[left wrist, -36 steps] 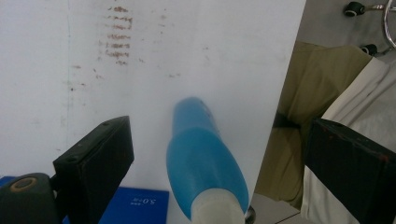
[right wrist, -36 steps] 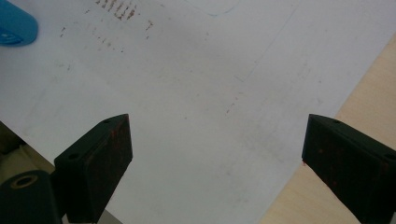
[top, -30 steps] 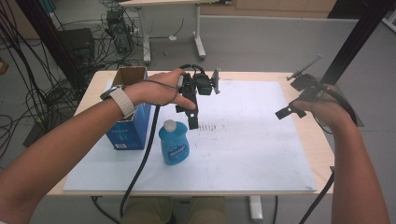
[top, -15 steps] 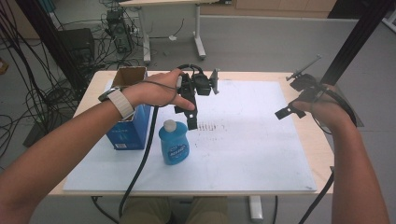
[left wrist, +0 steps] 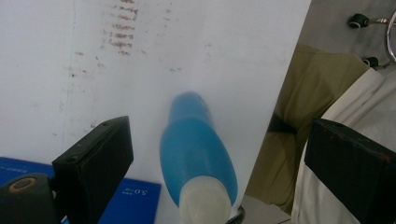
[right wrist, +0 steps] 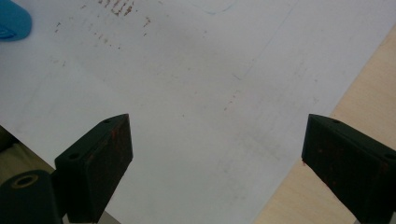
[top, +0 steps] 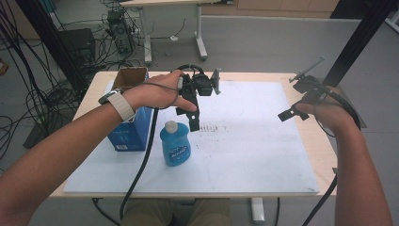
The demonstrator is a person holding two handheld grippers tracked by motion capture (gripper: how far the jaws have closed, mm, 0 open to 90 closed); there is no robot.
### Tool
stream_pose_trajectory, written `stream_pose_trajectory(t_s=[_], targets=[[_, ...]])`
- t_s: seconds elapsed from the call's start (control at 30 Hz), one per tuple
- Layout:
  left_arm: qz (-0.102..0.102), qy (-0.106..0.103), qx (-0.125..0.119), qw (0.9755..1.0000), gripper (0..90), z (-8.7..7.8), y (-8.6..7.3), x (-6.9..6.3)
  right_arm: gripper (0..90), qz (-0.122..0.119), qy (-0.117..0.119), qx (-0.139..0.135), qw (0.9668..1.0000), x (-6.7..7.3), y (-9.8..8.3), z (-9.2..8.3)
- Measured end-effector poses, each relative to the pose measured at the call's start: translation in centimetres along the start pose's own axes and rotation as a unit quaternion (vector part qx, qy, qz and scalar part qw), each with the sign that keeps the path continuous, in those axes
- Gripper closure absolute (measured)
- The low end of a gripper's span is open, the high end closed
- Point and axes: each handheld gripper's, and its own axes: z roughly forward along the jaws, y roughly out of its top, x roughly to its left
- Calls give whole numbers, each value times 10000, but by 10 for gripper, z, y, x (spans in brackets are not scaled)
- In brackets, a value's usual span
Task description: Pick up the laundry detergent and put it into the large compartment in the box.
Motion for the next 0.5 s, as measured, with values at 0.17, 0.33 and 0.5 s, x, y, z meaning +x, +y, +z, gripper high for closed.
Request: stream_pose_trajectory(t_s=[0.17, 0.33, 0.5], targets=[[-355, 5, 21, 9994, 80, -1, -3, 0, 85, -11, 25, -1, 10000, 0, 1, 1], [-687, 74, -22, 9976, 81, -2, -7, 2, 86, -30, 48, 10, 10000, 1, 1, 3], [-1082, 153, -54, 9940, 78, -3, -15, 5, 86, -39, 41, -3, 10000, 1, 1, 4]])
